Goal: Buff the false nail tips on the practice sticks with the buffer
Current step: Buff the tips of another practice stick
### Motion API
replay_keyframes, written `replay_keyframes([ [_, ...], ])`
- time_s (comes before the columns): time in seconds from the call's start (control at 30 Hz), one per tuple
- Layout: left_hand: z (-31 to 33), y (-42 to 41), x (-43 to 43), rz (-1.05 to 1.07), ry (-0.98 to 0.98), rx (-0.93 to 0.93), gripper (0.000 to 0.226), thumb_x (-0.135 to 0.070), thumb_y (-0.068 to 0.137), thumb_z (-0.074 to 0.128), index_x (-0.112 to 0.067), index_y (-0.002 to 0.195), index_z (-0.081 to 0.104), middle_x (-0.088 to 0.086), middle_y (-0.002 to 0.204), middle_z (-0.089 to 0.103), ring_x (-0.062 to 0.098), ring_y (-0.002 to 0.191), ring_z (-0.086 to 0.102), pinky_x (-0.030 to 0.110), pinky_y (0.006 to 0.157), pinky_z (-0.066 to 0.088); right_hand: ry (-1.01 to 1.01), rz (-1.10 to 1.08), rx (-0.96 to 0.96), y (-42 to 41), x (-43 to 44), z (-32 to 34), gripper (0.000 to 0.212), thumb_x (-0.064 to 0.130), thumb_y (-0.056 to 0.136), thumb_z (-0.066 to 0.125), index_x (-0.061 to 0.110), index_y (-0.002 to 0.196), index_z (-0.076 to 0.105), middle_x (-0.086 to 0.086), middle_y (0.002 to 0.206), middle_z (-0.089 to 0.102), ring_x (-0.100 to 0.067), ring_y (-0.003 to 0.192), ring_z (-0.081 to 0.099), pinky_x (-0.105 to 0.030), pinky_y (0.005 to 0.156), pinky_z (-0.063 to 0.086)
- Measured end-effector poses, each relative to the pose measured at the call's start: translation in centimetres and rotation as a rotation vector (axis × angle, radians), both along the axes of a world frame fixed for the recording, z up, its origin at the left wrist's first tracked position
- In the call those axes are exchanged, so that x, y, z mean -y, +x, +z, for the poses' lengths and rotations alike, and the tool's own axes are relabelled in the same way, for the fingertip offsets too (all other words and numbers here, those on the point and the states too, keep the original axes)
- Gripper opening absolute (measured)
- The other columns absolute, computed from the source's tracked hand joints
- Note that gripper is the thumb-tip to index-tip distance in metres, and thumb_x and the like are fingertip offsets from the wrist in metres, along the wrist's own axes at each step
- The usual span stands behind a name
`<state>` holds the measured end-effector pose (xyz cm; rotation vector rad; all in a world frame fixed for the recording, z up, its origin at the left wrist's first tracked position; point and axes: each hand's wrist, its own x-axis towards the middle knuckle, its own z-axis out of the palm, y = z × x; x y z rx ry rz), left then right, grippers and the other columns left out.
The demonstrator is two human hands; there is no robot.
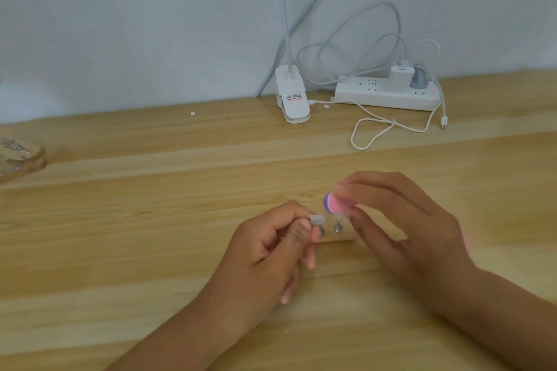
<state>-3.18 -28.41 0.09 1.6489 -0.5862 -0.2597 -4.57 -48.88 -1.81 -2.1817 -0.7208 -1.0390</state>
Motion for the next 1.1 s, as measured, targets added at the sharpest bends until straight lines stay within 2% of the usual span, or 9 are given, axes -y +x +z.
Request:
replay_keyframes([
  [0.13,0.0,0.0,0.2,-0.012,0.008,0.018,0.025,-0.024,0.101,0.044,-0.017,0.083,0.06,0.002,0.068,0.062,0.013,0.034,0.041,0.018,0.041,0.032,-0.097,0.103,-0.012,-0.1,-0.6,-0.6,0.025,-0.004,0.097,0.057,0.008,0.115,0.068,-0.01,0.118,0.065,-0.02,0.113,0.063,-0.028,0.096,0.049],
  [0.27,-0.1,0.0,0.1,-0.01,0.011,0.022,0.027,-0.026,0.102,0.043,-0.01,0.086,0.059,0.0,0.069,0.061,0.011,0.034,0.04,0.017,0.04,0.031,-0.001,-0.002,-0.045,0.4,0.1,-0.2,0.028,-0.008,0.09,0.062,0.006,0.112,0.071,-0.009,0.117,0.066,-0.017,0.112,0.063,-0.023,0.099,0.046],
  [0.43,-0.2,-0.2,0.2,0.004,0.017,0.052,0.025,-0.024,0.101,0.043,-0.012,0.084,0.058,-0.002,0.068,0.061,0.008,0.034,0.039,0.015,0.041,0.031,-0.083,0.101,-0.052,0.2,-0.4,-0.6,0.029,-0.011,0.089,0.061,0.002,0.113,0.071,-0.01,0.12,0.065,-0.018,0.117,0.062,-0.026,0.1,0.047],
  [0.53,-0.2,-0.2,0.3,0.021,0.019,0.087,0.025,-0.024,0.1,0.043,-0.02,0.081,0.059,-0.005,0.065,0.059,0.004,0.037,0.038,0.015,0.042,0.03,-0.008,0.038,-0.052,0.5,-0.1,-0.2,0.028,-0.008,0.09,0.061,0.005,0.114,0.069,-0.007,0.117,0.065,-0.016,0.114,0.062,-0.021,0.101,0.045],
  [0.67,-0.2,0.0,0.3,0.037,0.041,0.145,0.027,-0.026,0.097,0.044,-0.029,0.076,0.06,-0.013,0.06,0.054,-0.002,0.041,0.038,0.011,0.045,0.03,-0.11,0.127,-0.025,0.0,-0.7,-0.7,0.03,-0.016,0.086,0.061,-0.001,0.111,0.072,-0.012,0.117,0.065,-0.023,0.112,0.063,-0.031,0.096,0.05],
  [0.77,-0.4,0.0,0.3,0.04,0.024,0.141,0.026,-0.033,0.098,0.044,-0.02,0.081,0.06,-0.008,0.065,0.055,-0.001,0.043,0.036,0.011,0.046,0.029,-0.056,0.041,-0.044,0.3,-0.2,-0.4,0.03,-0.013,0.088,0.06,0.0,0.112,0.07,-0.011,0.116,0.065,-0.02,0.112,0.062,-0.027,0.098,0.048],
  [0.9,-0.4,-0.3,0.3,0.045,0.029,0.189,0.031,-0.02,0.099,0.044,-0.034,0.074,0.056,-0.018,0.053,0.049,-0.003,0.042,0.036,0.009,0.046,0.028,-0.083,0.15,0.03,-0.4,-1.3,-0.6,0.02,-0.002,0.099,0.053,0.006,0.114,0.065,-0.012,0.114,0.065,-0.022,0.112,0.063,-0.03,0.096,0.049],
  [1.03,-0.4,-0.3,0.3,0.065,0.052,0.192,0.026,-0.031,0.099,0.045,-0.023,0.078,0.059,-0.01,0.061,0.053,0.0,0.045,0.036,0.013,0.047,0.029,-0.037,0.037,-0.03,0.1,-0.6,-0.3,0.028,-0.01,0.091,0.059,0.002,0.114,0.069,-0.011,0.115,0.064,-0.021,0.109,0.062,-0.028,0.096,0.048],
  [1.1,-0.3,-0.4,0.4,0.07,0.054,0.206,0.026,-0.026,0.098,0.048,-0.029,0.075,0.06,-0.014,0.058,0.051,-0.002,0.044,0.036,0.012,0.047,0.029,-0.018,0.085,0.006,-0.3,-1.0,-0.3,0.022,-0.004,0.097,0.056,0.0,0.114,0.068,-0.012,0.115,0.064,-0.021,0.111,0.062,-0.026,0.097,0.047],
])
